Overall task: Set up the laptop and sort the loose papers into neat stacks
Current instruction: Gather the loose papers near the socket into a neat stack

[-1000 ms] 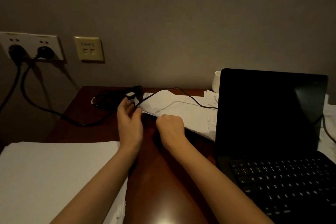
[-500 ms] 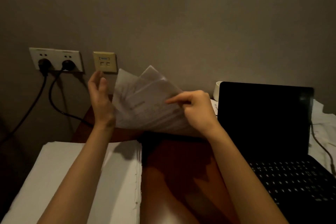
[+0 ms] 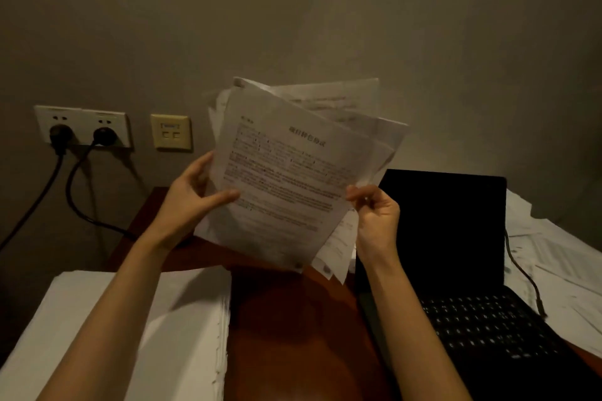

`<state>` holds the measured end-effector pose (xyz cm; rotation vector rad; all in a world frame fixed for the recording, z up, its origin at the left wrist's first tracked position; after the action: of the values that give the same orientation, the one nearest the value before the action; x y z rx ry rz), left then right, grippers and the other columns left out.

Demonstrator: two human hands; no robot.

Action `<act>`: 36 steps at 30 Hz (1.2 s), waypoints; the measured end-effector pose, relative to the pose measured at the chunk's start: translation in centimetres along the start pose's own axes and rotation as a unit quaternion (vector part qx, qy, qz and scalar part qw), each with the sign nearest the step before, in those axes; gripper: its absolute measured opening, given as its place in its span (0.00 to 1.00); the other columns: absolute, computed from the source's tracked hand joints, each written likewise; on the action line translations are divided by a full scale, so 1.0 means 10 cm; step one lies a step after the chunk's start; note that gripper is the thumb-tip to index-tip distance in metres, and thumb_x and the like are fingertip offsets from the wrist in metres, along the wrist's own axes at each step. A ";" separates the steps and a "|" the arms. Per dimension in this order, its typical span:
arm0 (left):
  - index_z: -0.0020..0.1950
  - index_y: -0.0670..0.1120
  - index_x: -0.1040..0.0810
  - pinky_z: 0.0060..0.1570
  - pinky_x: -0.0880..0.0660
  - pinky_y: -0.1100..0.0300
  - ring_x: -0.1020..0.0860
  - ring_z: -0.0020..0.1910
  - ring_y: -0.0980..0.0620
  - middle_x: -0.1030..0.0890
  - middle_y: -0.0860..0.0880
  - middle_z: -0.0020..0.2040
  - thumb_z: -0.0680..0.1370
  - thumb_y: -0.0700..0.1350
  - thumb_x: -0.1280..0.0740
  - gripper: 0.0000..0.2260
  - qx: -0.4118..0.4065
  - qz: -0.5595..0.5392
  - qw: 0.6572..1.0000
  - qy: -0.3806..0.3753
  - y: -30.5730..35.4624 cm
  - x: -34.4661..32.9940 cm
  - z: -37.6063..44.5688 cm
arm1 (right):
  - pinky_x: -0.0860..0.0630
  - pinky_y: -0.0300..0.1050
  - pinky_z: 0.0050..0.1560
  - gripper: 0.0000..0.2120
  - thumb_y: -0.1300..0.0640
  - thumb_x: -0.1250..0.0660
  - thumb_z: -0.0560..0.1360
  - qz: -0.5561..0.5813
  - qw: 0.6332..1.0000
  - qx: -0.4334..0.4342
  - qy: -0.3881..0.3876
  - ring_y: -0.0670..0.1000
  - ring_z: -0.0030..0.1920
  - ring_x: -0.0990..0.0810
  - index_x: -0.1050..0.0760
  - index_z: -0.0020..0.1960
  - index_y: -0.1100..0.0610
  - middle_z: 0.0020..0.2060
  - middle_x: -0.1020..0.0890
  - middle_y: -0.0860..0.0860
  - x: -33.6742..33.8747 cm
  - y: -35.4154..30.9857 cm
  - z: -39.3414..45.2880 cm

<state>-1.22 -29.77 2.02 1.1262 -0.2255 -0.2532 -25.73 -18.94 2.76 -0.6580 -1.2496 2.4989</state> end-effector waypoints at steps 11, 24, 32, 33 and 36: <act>0.49 0.50 0.20 0.37 0.23 0.70 0.18 0.43 0.63 0.16 0.60 0.41 0.62 0.45 0.24 0.17 0.060 -0.034 0.998 -0.003 -0.03 -0.33 -0.14 | 0.19 0.44 0.47 0.28 0.69 0.34 0.75 0.012 1.000 -0.018 0.013 0.49 0.54 0.18 0.41 0.68 0.52 0.56 0.21 0.51 -0.02 -0.08 -0.08; 0.47 0.50 0.21 0.38 0.24 0.72 0.19 0.43 0.66 0.17 0.64 0.39 0.64 0.41 0.25 0.14 -0.010 -0.024 0.998 0.055 0.03 -0.40 -0.16 | 0.21 0.38 0.43 0.16 0.60 0.30 0.72 -0.071 0.997 -0.029 0.004 0.44 0.49 0.18 0.29 0.57 0.55 0.49 0.18 0.49 0.21 0.08 -0.19; 0.51 0.51 0.23 0.41 0.22 0.68 0.19 0.48 0.60 0.17 0.59 0.45 0.70 0.35 0.28 0.15 -0.065 -0.054 0.993 0.078 0.11 -0.53 -0.18 | 0.24 0.30 0.46 0.15 0.61 0.32 0.75 -0.085 0.996 -0.003 0.013 0.38 0.50 0.21 0.29 0.59 0.52 0.51 0.21 0.45 0.08 0.15 -0.20; 0.51 0.50 0.23 0.41 0.22 0.68 0.18 0.48 0.60 0.17 0.58 0.44 0.70 0.36 0.28 0.14 -0.071 -0.055 0.992 0.093 0.13 -0.51 -0.17 | 0.24 0.32 0.45 0.12 0.59 0.33 0.75 -0.080 0.997 -0.008 0.014 0.39 0.49 0.20 0.28 0.56 0.50 0.50 0.21 0.45 0.08 0.14 -0.19; 0.54 0.46 0.26 0.40 0.23 0.69 0.19 0.45 0.63 0.19 0.56 0.46 0.70 0.37 0.27 0.16 -0.075 -0.054 0.985 0.143 0.13 -0.47 -0.16 | 0.21 0.37 0.46 0.11 0.50 0.33 0.73 -0.077 0.997 -0.019 0.015 0.42 0.50 0.19 0.29 0.54 0.49 0.50 0.20 0.47 0.13 0.20 -0.21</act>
<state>-5.05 -26.41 2.32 1.0120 0.1074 -0.1983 -25.82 -18.18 -0.32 -0.5813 -1.2882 2.3387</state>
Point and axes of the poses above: each hand's wrist, its own z-axis towards the middle knuckle, its own x-axis out of the back of the hand, y = z × x, the point moved 2 cm from there along z, towards the middle knuckle
